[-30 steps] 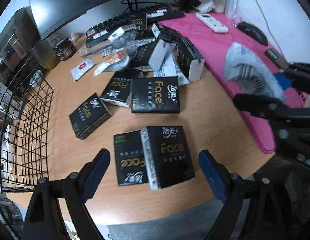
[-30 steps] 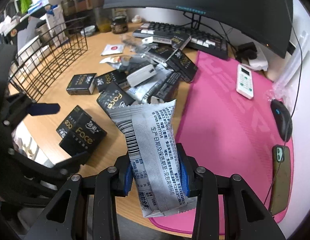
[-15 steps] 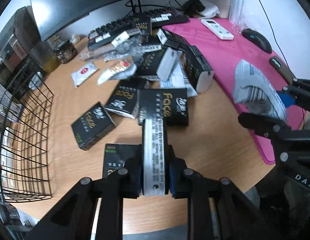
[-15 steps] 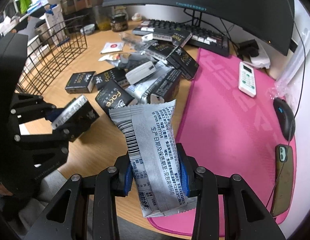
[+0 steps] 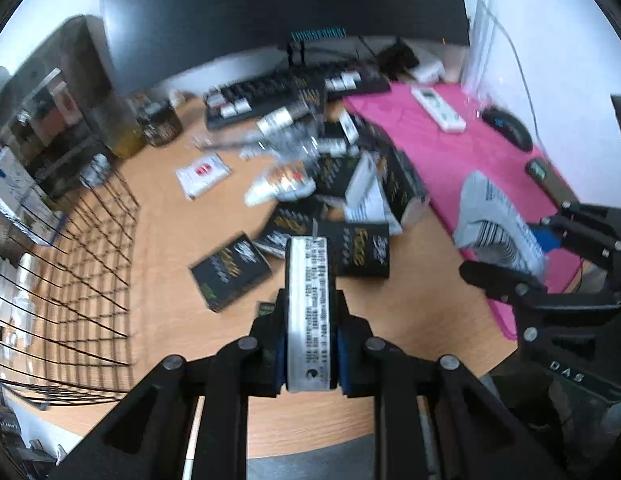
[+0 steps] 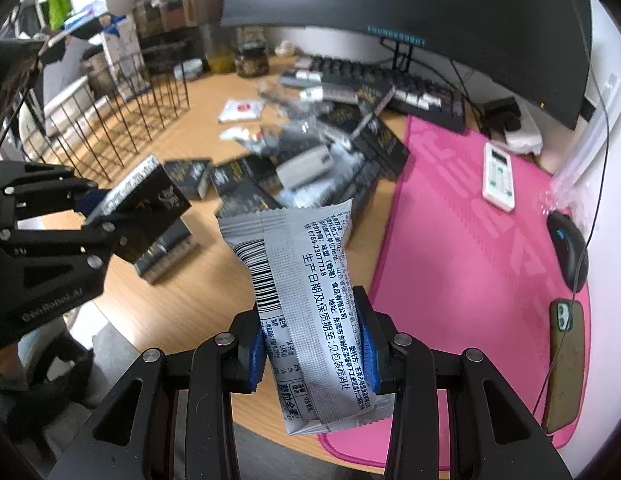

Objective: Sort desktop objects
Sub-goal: 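Carry both items over the wire basket and open both tools to drop them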

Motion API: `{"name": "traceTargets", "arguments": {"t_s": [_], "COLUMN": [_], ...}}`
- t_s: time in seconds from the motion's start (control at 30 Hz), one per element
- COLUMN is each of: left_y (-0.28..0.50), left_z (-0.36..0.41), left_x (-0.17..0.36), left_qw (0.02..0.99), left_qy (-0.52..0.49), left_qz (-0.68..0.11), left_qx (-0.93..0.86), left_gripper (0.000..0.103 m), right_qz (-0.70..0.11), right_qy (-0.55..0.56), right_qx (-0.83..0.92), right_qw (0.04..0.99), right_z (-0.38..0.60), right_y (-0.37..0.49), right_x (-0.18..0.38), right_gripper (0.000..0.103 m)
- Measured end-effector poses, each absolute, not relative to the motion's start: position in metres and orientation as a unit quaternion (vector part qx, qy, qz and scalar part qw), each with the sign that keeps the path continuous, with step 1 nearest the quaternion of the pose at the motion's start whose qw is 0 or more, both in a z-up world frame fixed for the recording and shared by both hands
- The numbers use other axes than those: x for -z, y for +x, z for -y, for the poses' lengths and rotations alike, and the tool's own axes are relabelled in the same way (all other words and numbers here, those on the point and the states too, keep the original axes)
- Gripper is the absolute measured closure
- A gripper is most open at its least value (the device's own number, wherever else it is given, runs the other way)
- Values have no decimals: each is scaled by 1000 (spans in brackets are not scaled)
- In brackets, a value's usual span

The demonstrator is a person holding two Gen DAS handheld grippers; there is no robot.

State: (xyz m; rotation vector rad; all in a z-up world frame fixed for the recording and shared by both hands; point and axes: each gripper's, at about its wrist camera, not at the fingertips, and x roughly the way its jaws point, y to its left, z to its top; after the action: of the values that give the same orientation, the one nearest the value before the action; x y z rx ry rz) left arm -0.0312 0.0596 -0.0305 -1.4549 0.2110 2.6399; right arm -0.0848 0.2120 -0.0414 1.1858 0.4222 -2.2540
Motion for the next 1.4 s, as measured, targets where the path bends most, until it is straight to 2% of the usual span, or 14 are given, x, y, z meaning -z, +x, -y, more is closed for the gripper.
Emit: {"name": "traceTargets", "arguments": {"t_s": [0.23,0.47,0.67,0.77,1.4], "left_y": [-10,11,1,-3,-22], "left_z": [-5,109,189,211,254], "left_x": [-34,-67,-38,-22,31], "left_qw": [17,-87,-136,-152,-182], "left_qy": [-408,-372,-400,-416,-489], "left_qz": [-37,24,76,90,134], "left_qx": [-912,-924,-903,-892,-842], "left_gripper": [83,83,83,83,83], "right_qz": [-135,-136,-147,-166,-232], "right_qy": [378,341,379,387,419], "right_qx": [850,816,768,764,746], "right_qw": [341,446,495,488,463], "right_z": [-161,-45,60,91,154], "right_y": [-63,-48,-55,-58,-85], "right_x": [-12,-54,-40,-20,35], "right_gripper": [65,65,65,65,65]}}
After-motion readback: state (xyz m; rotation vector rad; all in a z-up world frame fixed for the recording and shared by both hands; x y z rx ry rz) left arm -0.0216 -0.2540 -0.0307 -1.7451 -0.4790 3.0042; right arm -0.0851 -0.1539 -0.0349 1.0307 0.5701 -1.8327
